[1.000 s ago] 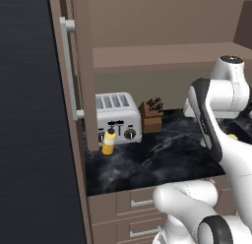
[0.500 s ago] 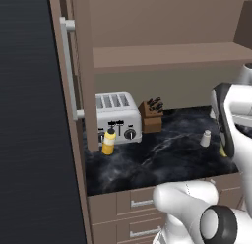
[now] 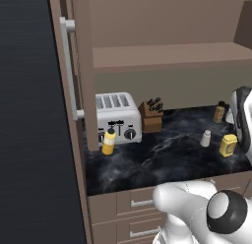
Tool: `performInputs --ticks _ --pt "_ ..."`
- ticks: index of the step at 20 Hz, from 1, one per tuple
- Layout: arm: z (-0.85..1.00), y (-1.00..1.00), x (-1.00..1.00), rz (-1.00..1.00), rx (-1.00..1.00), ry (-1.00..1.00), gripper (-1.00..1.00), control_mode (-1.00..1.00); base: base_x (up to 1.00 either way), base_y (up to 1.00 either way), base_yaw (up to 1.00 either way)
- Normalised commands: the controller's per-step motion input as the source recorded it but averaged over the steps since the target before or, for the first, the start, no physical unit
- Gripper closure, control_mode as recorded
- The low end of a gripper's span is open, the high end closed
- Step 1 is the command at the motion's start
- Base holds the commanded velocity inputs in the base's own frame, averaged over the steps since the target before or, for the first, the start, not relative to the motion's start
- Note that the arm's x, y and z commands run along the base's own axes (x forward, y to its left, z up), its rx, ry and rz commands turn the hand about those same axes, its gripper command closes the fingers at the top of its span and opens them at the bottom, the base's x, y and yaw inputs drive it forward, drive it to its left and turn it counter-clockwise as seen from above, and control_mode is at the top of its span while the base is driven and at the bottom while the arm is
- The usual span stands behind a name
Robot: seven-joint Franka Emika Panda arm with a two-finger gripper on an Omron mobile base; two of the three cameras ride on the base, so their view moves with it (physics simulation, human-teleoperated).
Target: There are various items on the counter. Only move the condiments/shakers into the cabinet.
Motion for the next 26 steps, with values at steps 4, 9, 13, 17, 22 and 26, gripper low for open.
performInputs --ticks 4,9,13,17,22,26 --pt "-0.46 -0.53 0.0 0.13 0.08 -0.18 -1.0 -1.0 0.0 0.0 0.0" --pt "-0.29 -0.2 -0.15 0.27 -0.01 -0.17 -1.0 -1.0 0.0 0.0 0.0" --pt "-0.16 -0.07 -0.12 0.4 -0.01 -0.09 -1.0 -1.0 0.0 0.0 0.0" --pt "-0.02 0.0 -0.03 0.37 -0.07 -0.17 -1.0 -1.0 0.0 0.0 0.0" --pt "-0.03 0.0 0.0 0.4 -0.07 -0.19 -1.0 -1.0 0.0 0.0 0.0" --pt "-0.45 0.06 0.0 0.33 -0.09 -0.23 -1.0 -1.0 0.0 0.0 0.0"
